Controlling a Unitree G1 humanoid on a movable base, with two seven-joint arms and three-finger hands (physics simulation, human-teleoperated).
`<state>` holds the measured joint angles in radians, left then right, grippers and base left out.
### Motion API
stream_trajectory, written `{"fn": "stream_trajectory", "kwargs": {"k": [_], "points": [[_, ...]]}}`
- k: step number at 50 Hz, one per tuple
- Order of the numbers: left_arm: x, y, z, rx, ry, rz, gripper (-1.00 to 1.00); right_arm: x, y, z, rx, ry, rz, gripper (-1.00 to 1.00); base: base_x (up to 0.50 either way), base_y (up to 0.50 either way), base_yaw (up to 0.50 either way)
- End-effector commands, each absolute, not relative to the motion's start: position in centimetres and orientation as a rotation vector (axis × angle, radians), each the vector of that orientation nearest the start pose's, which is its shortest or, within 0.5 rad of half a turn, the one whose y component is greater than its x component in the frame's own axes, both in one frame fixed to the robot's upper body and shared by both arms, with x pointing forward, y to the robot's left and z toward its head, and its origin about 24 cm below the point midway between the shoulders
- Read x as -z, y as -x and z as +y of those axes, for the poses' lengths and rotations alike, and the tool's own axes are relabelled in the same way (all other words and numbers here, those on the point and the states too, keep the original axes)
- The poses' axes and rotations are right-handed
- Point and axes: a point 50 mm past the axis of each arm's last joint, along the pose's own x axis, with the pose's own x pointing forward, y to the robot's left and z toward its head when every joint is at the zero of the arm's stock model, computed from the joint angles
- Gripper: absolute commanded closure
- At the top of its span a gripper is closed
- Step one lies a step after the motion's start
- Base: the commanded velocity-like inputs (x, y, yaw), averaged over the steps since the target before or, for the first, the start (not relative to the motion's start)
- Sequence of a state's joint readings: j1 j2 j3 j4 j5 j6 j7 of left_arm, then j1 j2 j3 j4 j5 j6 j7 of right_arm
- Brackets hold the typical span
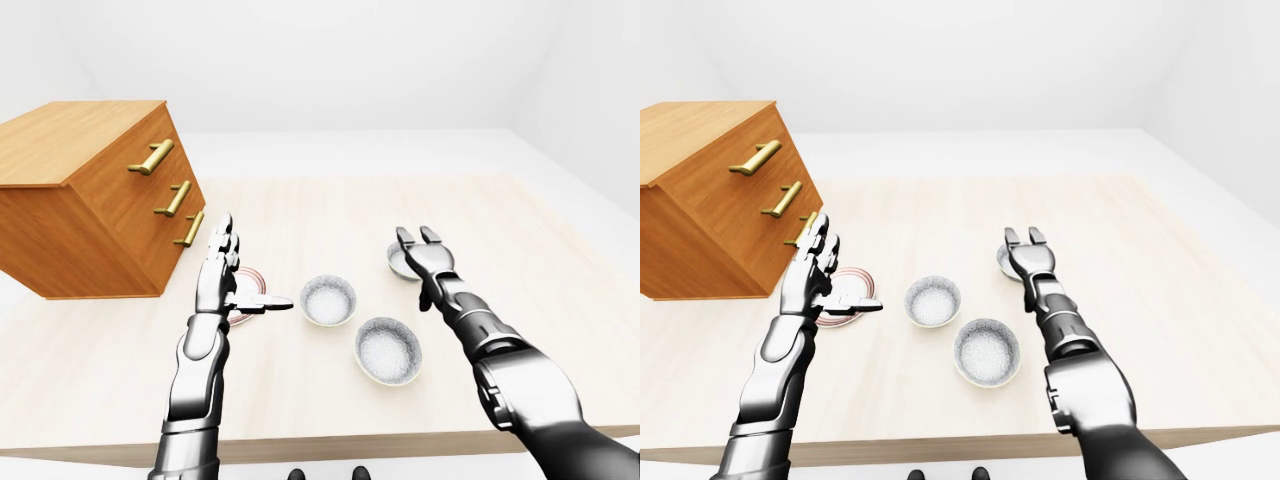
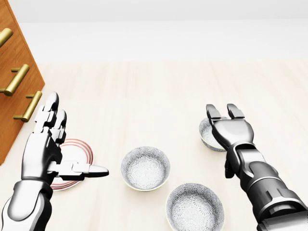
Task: Stack the bowl at the front on the bowl in the middle.
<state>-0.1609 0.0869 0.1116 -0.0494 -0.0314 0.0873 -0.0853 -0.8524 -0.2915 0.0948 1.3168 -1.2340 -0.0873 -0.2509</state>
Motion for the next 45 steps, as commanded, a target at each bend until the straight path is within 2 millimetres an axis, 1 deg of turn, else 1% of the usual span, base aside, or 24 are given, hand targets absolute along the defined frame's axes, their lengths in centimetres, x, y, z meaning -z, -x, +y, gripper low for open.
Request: {"fn": "stream_trajectory", "kwargs": {"k": [1, 13, 14, 15, 18, 19, 20, 21, 39, 45], "points": [[-8.75, -28.23, 17.80, 0.013, -0.050, -0.116, -1.00, -3.40, -37.09, -19.47, -0.177, 1.588, 0.194, -1.00, 0.00, 0.00, 0.00], [-8.43, -28.23, 17.87, 0.010, -0.050, -0.103, -1.00, -3.71, -37.42, -18.91, -0.200, 1.586, 0.199, -1.00, 0.00, 0.00, 0.00], [-8.43, -28.22, 17.90, 0.010, -0.049, -0.103, -1.00, -3.72, -37.43, -18.88, -0.202, 1.586, 0.200, -0.97, 0.00, 0.00, 0.00], [-8.42, -28.22, 17.91, 0.009, -0.049, -0.103, -1.00, -3.72, -37.44, -18.86, -0.204, 1.587, 0.201, -0.54, 0.00, 0.00, 0.00], [-8.32, -28.18, 17.99, 0.007, -0.047, -0.099, -1.00, -3.63, -37.39, -18.86, -0.210, 1.589, 0.205, 0.32, 0.00, 0.00, 0.00], [-8.28, -28.17, 18.01, 0.007, -0.047, -0.097, -1.00, -3.58, -37.36, -18.88, -0.213, 1.593, 0.207, 0.59, 0.00, 0.00, 0.00], [-8.26, -28.16, 18.01, 0.006, -0.046, -0.096, -1.00, -3.54, -37.34, -18.88, -0.214, 1.592, 0.209, 0.74, 0.00, 0.00, 0.00], [-8.26, -28.15, 18.01, 0.006, -0.046, -0.096, -1.00, -3.51, -37.33, -18.87, -0.215, 1.589, 0.211, 1.00, 0.00, 0.00, 0.00], [-8.29, -28.02, 18.17, -0.002, -0.042, -0.099, -1.00, -3.37, -37.22, -19.00, -0.217, 1.600, 0.211, 1.00, 0.00, 0.00, 0.00], [-8.57, -27.99, 18.31, -0.004, -0.043, -0.110, -1.00, -4.07, -37.59, -19.08, -0.190, 1.587, 0.195, 1.00, 0.00, 0.00, 0.00]]}}
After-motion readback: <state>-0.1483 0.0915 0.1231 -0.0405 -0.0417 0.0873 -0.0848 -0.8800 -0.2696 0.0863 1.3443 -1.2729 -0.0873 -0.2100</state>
